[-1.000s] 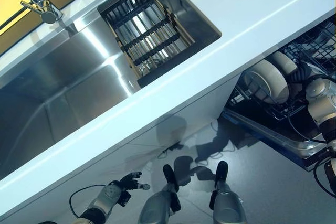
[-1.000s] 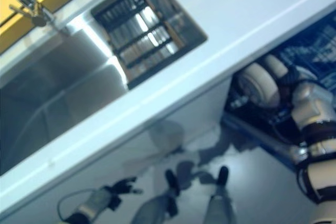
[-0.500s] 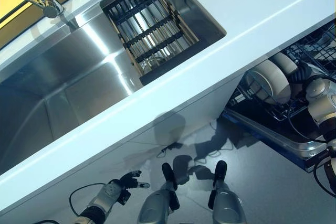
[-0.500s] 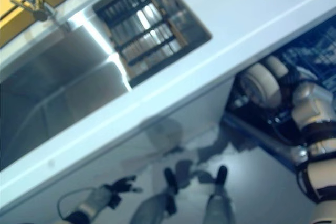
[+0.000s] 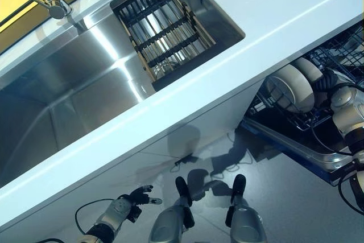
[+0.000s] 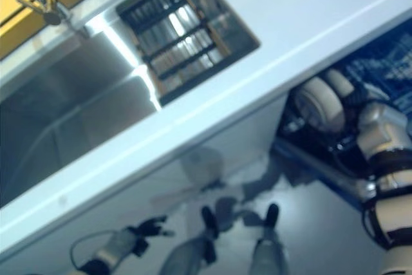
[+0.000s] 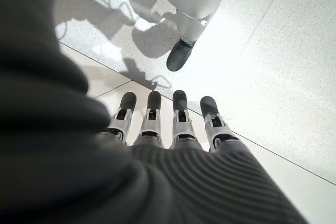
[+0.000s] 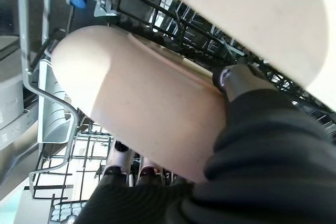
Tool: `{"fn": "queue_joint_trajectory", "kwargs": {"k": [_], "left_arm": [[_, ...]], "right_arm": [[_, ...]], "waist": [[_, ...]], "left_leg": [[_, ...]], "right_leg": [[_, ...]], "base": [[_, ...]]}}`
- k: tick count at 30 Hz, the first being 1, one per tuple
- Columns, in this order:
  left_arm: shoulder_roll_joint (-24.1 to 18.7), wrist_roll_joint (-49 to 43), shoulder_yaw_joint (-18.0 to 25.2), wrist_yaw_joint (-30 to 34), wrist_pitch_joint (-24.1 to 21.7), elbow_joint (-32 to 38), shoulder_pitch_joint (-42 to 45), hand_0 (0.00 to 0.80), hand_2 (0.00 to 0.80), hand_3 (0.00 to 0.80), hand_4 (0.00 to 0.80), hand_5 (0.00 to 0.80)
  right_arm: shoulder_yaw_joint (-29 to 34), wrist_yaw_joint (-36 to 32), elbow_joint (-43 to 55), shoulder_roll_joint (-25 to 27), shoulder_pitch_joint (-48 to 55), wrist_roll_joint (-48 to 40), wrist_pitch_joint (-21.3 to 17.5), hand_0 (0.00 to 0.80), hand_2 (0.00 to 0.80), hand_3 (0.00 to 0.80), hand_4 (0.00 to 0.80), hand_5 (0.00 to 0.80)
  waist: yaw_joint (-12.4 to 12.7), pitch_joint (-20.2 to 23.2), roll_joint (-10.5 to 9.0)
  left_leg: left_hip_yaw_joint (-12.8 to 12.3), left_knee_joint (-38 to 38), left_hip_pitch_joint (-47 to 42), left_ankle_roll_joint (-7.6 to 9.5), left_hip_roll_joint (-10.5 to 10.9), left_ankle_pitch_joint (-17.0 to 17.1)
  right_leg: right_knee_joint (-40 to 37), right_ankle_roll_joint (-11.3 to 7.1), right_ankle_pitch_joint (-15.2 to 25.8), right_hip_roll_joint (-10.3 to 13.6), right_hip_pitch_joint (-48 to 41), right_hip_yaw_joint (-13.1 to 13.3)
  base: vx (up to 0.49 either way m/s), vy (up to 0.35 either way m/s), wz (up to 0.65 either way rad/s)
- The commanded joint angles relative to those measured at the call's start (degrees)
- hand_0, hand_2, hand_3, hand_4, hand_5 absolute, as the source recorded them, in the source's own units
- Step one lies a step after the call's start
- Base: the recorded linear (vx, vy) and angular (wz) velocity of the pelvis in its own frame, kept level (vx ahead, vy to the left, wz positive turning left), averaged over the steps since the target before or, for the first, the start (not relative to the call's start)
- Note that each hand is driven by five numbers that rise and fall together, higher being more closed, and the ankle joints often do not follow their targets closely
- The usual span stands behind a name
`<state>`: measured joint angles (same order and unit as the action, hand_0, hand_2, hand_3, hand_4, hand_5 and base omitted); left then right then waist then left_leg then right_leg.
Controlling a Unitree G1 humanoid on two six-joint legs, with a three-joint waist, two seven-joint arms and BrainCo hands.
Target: Take plates into dishwasher
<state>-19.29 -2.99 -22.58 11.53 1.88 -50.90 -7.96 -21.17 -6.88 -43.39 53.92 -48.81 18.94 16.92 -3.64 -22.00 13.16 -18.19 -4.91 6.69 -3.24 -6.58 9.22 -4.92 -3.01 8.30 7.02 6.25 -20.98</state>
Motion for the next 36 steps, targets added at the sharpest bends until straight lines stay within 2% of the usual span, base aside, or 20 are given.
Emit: {"fn": "queue_joint_trajectory", "kwargs": {"k": [1,3,4,6,24,27,28,36], "left_arm": [[-3.7,0.2,-2.7,0.3,-0.3,0.5,-2.3,0.000,0.000,0.000,0.000,0.000],[-3.6,0.2,-2.7,0.2,-0.1,0.6,-2.3,0.000,0.000,0.000,0.000,0.000],[-3.6,0.2,-2.7,0.3,-0.1,0.6,-2.3,0.000,0.000,0.000,0.000,0.000],[-3.6,0.2,-2.7,0.3,-0.1,0.5,-2.4,0.000,0.000,0.000,0.000,0.000],[-3.7,0.0,-2.4,0.2,-0.1,0.6,-2.1,0.000,0.000,0.000,0.000,0.000],[-3.6,0.1,-2.2,0.1,0.3,1.0,-2.1,0.000,0.000,0.000,0.000,0.000],[-3.7,0.2,-2.3,0.1,0.2,0.9,-2.0,0.000,0.000,0.000,0.000,0.000],[-3.8,0.3,-1.4,-0.6,0.0,0.7,-0.6,0.000,0.000,0.000,0.000,0.000]], "right_arm": [[-2.8,0.3,-5.7,-2.4,-5.0,-0.1,1.4,0.467,0.467,0.467,0.467,0.467],[-2.8,0.6,-5.7,-2.4,-5.0,-0.1,1.5,0.405,0.405,0.405,0.405,0.405],[-2.8,0.6,-5.7,-2.4,-5.0,0.0,1.5,0.276,0.276,0.276,0.276,0.276],[-2.8,0.8,-5.7,-2.6,-5.0,0.0,1.6,0.107,0.107,0.107,0.107,0.107],[-2.4,1.8,-4.7,-2.7,-4.4,-1.2,0.8,0.097,0.097,0.097,0.097,0.097],[-2.2,2.8,-3.9,-2.7,-4.2,-2.3,1.0,0.053,0.053,0.053,0.053,0.053],[-2.0,3.5,-3.3,-2.6,-4.1,-3.0,1.6,0.000,0.000,0.000,0.000,0.000],[3.5,9.3,4.5,-1.1,0.1,-5.9,3.8,0.000,0.000,0.000,0.000,0.000]], "waist": [[0.9,-1.7,-3.91],[0.9,-1.6,-3.87],[0.9,-1.6,-3.88],[0.9,-1.7,-3.87],[1.0,-1.6,-4.26],[1.0,-1.6,-4.43],[0.9,-1.6,-4.46],[-0.3,-1.6,-5.45]], "left_leg": [[-1.6,-0.1,-0.4,0.03,2.1,-8.1],[-1.6,-0.1,-0.5,0.04,2.2,-8.1],[-1.6,-0.1,-0.5,0.05,2.2,-8.1],[-1.6,-0.1,-0.5,0.05,2.2,-8.1],[-1.7,-0.1,-0.7,0.10,2.1,-8.1],[-1.7,-0.1,-0.8,0.13,2.0,-8.2],[-1.8,-0.1,-0.9,0.12,2.1,-8.2],[-2.3,-0.1,-1.1,0.12,1.9,-8.4]], "right_leg": [[2.5,0.46,-10.0,-1.4,2.5,2.6],[2.5,0.47,-10.0,-1.4,2.5,2.6],[2.5,0.46,-10.0,-1.4,2.4,2.6],[2.4,0.46,-9.9,-1.4,2.4,2.5],[2.3,0.37,-9.8,-1.5,2.0,2.2],[2.1,0.40,-9.7,-1.5,1.8,2.2],[2.2,0.41,-9.8,-1.5,1.8,2.2],[2.3,0.19,-9.6,-1.8,1.8,3.0]], "base": [[0.000,0.000,0.00],[0.000,0.000,0.00],[0.000,0.000,0.00],[0.000,0.000,0.00],[0.000,0.000,0.00],[0.000,0.000,0.00],[0.000,0.000,0.00],[0.000,0.000,0.00]]}}
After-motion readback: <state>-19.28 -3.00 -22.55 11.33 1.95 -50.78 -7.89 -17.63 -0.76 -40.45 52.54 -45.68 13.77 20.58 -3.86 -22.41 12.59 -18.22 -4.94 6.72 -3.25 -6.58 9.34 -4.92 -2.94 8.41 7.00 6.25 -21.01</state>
